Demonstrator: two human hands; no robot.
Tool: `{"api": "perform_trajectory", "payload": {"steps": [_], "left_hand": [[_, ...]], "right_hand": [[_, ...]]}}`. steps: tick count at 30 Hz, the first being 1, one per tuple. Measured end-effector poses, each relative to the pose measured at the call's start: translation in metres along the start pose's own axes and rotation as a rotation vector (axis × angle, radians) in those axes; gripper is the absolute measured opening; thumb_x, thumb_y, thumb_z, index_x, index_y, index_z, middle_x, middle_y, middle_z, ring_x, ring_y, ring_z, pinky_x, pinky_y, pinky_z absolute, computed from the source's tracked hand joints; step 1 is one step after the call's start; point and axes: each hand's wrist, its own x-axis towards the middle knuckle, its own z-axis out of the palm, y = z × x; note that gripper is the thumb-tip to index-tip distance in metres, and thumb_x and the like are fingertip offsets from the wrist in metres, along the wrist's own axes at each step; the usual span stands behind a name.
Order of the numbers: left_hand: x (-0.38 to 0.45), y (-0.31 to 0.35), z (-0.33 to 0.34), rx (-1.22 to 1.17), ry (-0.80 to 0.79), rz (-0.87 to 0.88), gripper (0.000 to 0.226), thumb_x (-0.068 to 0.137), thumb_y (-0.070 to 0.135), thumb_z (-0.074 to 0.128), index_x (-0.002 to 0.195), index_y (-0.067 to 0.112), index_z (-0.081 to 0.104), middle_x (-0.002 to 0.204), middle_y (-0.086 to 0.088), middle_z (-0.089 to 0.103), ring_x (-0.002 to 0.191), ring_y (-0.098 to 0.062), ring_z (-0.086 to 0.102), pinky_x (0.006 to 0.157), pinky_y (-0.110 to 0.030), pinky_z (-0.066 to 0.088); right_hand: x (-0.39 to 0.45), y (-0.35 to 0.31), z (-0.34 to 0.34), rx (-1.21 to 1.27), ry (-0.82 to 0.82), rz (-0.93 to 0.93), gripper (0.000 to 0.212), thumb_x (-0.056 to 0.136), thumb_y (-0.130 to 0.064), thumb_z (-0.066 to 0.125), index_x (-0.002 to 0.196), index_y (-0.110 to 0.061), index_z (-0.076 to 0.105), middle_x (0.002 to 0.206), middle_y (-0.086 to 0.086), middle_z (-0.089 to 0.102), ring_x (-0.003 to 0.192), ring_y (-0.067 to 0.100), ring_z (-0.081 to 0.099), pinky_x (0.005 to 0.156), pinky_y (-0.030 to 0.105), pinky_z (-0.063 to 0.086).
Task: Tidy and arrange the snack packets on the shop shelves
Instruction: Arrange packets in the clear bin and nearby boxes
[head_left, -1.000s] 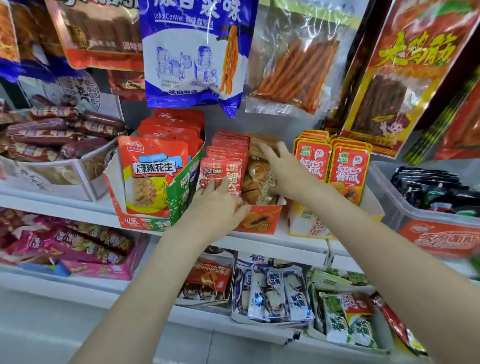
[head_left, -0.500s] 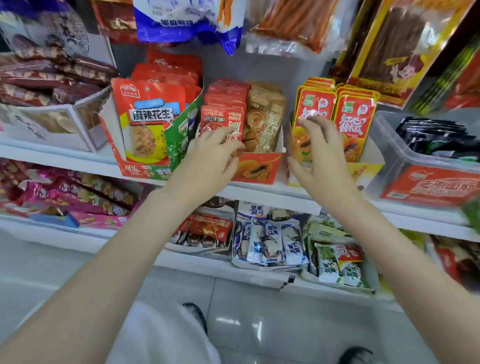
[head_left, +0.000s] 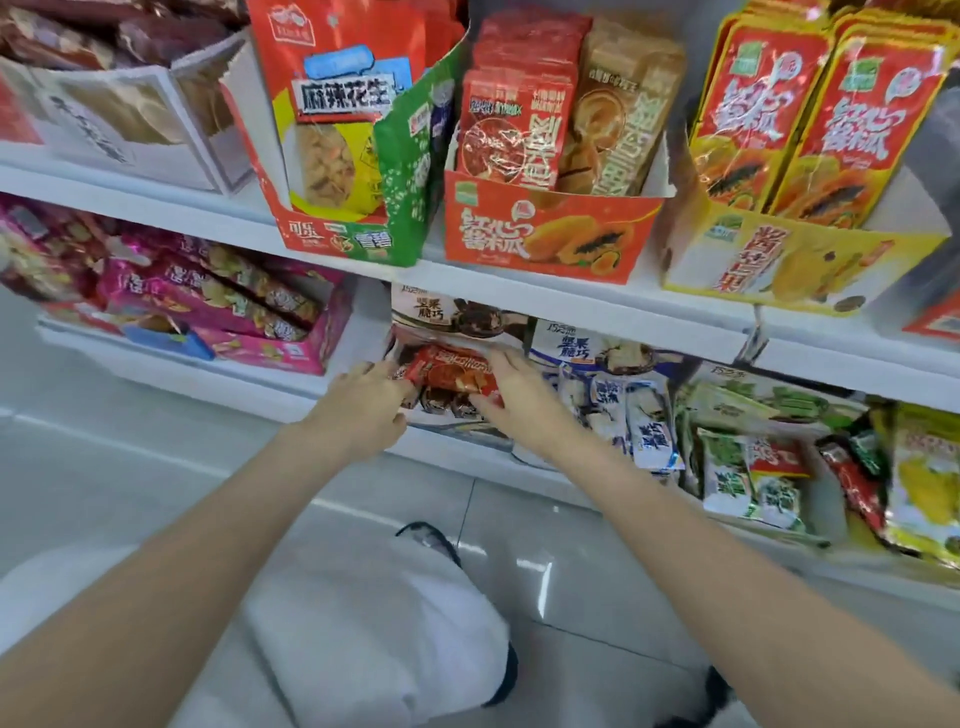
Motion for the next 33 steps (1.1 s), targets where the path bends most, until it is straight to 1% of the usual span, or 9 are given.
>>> {"api": "perform_trajectory", "payload": {"steps": [5, 10, 13, 15, 18, 23, 28, 31, 33], "left_hand": [[0.024, -0.015, 0.009, -0.097, 0.031, 0.005, 0.034, 0.09, 0.02, 0.048, 0.123, 0.014, 0.054, 0.135, -0.009, 0.041, 0.124, -0.03, 0.037, 0.102, -0.037, 0.031], [0.03, -0.027, 0.02, -0.089, -0.084, -0.048, 0.034, 0.091, 0.022, 0.047, 0.123, 0.012, 0.054, 0.134, -0.01, 0.044, 0.122, -0.032, 0.039, 0.102, -0.041, 0.036], [0.03, -0.037, 0.01, -0.215, 0.051, -0.175, 0.031, 0.092, 0.02, 0.046, 0.118, 0.008, 0.058, 0.122, -0.016, 0.056, 0.112, -0.034, 0.051, 0.093, -0.04, 0.045], [0.028, -0.039, -0.005, -0.684, 0.092, -0.359, 0.03, 0.094, 0.023, 0.046, 0.116, 0.006, 0.057, 0.117, -0.019, 0.06, 0.101, -0.033, 0.059, 0.086, -0.038, 0.049], [0.012, -0.011, -0.026, -1.454, -0.181, -0.369, 0.033, 0.094, 0.03, 0.051, 0.12, 0.009, 0.049, 0.119, -0.018, 0.058, 0.095, -0.028, 0.063, 0.083, -0.034, 0.053], [-0.014, 0.037, -0.034, -1.68, -0.334, -0.037, 0.028, 0.088, 0.021, 0.058, 0.115, 0.027, 0.054, 0.106, -0.004, 0.068, 0.096, -0.021, 0.067, 0.087, -0.029, 0.054], [-0.032, 0.057, -0.046, -1.677, -0.333, 0.161, 0.042, 0.076, 0.019, 0.065, 0.114, 0.005, 0.056, 0.096, -0.007, 0.068, 0.086, -0.019, 0.066, 0.083, -0.032, 0.054], [-0.039, 0.066, -0.052, -1.599, -0.328, 0.217, 0.031, 0.08, -0.001, 0.06, 0.109, 0.009, 0.057, 0.087, -0.001, 0.071, 0.082, -0.015, 0.067, 0.073, -0.027, 0.055], [-0.045, 0.066, -0.061, -1.538, -0.34, 0.226, 0.03, 0.081, -0.007, 0.057, 0.1, 0.016, 0.06, 0.087, 0.003, 0.072, 0.081, -0.011, 0.068, 0.068, -0.024, 0.056]], "right_hand": [[0.052, -0.003, 0.041, -0.4, -0.125, 0.091, 0.079, 0.085, -0.017, 0.06, 0.147, -0.009, 0.01, 0.149, 0.017, 0.022, 0.132, 0.039, 0.031, 0.105, 0.048, 0.03], [0.07, 0.003, 0.05, -0.533, -0.012, 0.053, 0.053, 0.083, 0.007, 0.046, 0.133, -0.012, 0.046, 0.121, 0.017, 0.057, 0.119, 0.035, 0.046, 0.095, 0.043, 0.041], [0.061, -0.004, 0.031, -0.571, 0.326, -0.011, 0.051, 0.051, 0.007, 0.074, 0.096, -0.016, 0.072, 0.067, 0.007, 0.067, 0.074, 0.026, 0.063, 0.062, 0.029, 0.051], [0.038, -0.005, 0.021, -0.454, 0.535, -0.08, 0.039, 0.044, 0.008, 0.078, 0.076, -0.014, 0.072, 0.051, 0.003, 0.06, 0.055, 0.024, 0.059, 0.045, 0.023, 0.044], [-0.008, -0.014, 0.01, -0.028, 0.517, -0.086, 0.031, 0.074, 0.006, 0.064, 0.099, -0.012, 0.068, 0.063, 0.005, 0.063, 0.061, 0.027, 0.056, 0.051, 0.028, 0.043], [-0.06, -0.023, -0.011, 0.64, 0.207, -0.031, 0.04, 0.083, -0.012, 0.056, 0.121, -0.02, 0.052, 0.092, -0.017, 0.061, 0.08, -0.008, 0.059, 0.073, 0.008, 0.044], [-0.082, -0.028, -0.042, 0.942, 0.12, 0.11, 0.034, 0.085, -0.053, 0.043, 0.107, -0.035, 0.063, 0.118, 0.012, 0.06, 0.112, 0.025, 0.056, 0.102, 0.046, 0.041], [-0.093, -0.031, -0.058, 0.834, 0.213, 0.095, 0.016, 0.085, -0.033, 0.061, 0.097, -0.032, 0.051, 0.106, -0.005, 0.056, 0.1, 0.008, 0.058, 0.089, 0.029, 0.05], [-0.104, -0.027, -0.069, 0.868, 0.274, 0.13, 0.031, 0.081, -0.017, 0.068, 0.098, -0.03, 0.045, 0.1, -0.013, 0.058, 0.085, -0.003, 0.062, 0.071, 0.018, 0.054]]}}
